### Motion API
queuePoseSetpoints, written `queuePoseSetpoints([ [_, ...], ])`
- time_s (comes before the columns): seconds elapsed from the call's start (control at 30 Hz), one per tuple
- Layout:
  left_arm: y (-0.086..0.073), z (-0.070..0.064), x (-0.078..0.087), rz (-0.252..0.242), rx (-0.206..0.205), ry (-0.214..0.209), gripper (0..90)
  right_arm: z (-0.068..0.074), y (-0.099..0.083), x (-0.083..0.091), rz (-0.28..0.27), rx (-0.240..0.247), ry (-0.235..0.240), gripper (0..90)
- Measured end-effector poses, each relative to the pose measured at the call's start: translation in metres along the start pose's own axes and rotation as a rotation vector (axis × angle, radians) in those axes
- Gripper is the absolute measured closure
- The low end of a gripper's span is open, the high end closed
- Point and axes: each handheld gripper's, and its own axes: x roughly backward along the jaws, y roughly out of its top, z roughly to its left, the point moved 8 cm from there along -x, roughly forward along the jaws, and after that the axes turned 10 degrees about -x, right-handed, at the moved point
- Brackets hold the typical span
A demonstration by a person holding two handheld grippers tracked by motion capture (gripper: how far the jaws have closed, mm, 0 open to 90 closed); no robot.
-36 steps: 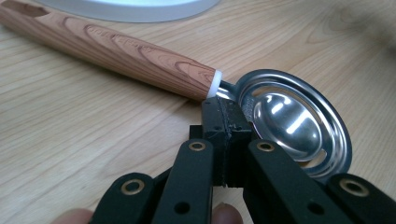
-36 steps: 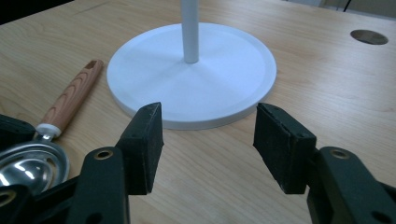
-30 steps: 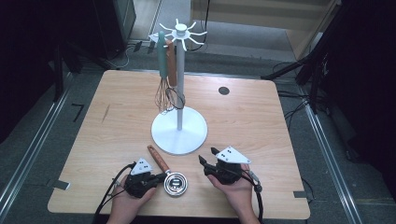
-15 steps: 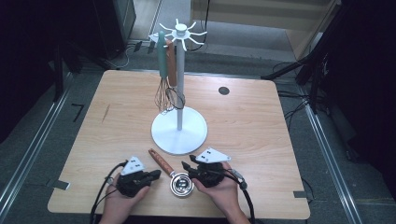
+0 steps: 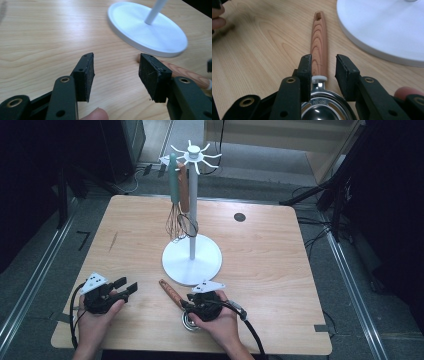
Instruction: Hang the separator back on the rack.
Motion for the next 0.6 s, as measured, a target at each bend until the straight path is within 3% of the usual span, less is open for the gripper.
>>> queuePoseSetpoints([
  [0.1,-0.003,0.011,0.001,-0.003,0.035,0.03,45.5,0.003,-0.003,-0.007,0.028,0.023,-0.019,65.9],
  [0.33,-0.005,0.02,0.002,-0.008,0.065,0.052,45.4,0.002,-0.01,-0.017,0.06,0.045,-0.063,70.0],
  [0.6,-0.007,0.026,0.004,-0.018,0.094,0.061,45.6,-0.008,-0.016,-0.006,0.077,0.081,-0.07,70.5],
])
